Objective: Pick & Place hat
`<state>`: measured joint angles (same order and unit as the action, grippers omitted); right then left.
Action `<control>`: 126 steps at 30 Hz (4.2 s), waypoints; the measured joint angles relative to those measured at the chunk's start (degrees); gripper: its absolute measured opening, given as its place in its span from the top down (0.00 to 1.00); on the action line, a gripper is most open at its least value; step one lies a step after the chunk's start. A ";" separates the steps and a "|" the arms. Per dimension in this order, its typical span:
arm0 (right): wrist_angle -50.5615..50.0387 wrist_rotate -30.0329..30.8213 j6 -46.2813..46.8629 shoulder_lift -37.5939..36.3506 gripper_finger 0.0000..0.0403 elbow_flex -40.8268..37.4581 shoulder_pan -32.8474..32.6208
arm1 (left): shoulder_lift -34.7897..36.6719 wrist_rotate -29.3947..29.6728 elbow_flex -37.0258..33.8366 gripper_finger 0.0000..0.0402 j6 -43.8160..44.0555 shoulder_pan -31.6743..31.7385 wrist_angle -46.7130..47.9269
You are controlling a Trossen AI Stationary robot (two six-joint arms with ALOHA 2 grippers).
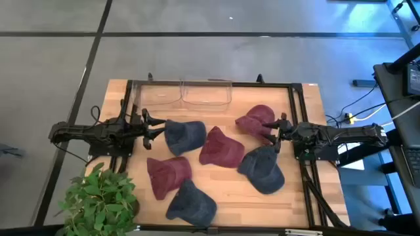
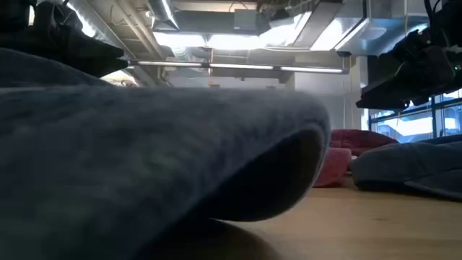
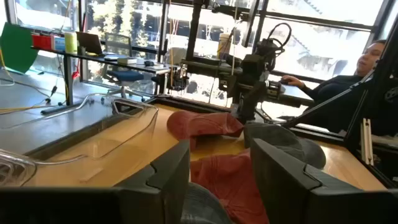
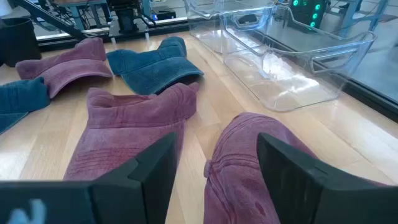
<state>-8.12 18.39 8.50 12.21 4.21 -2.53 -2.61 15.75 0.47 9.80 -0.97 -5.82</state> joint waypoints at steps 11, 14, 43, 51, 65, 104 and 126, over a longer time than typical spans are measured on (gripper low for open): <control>0.00 0.00 0.00 0.00 0.45 0.00 0.00 | -0.01 0.01 0.00 0.59 0.00 0.01 0.00; 0.00 0.00 0.01 0.00 0.45 0.00 0.00 | -0.01 0.00 -0.02 0.59 -0.02 0.01 0.00; -1.43 9.39 6.19 2.45 0.45 0.39 0.00 | -0.02 3.16 -0.01 0.59 4.31 0.01 -0.85; -10.36 8.96 7.38 13.78 0.45 9.82 0.00 | -0.02 5.65 0.00 0.59 3.09 0.01 -1.55; -22.66 2.41 11.00 35.04 0.45 20.48 1.27 | -7.78 8.68 0.70 0.59 2.79 0.02 -7.95; -7.77 2.99 7.69 39.91 0.98 35.23 11.18 | -78.66 0.58 47.25 0.59 16.94 4.91 -25.47; 2.75 -6.54 9.51 40.91 0.98 46.64 10.83 | -85.92 -0.41 57.59 0.55 24.11 4.83 -38.16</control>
<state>-5.37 11.85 18.01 53.12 50.85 8.31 -88.53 15.33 58.06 33.91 3.86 -43.99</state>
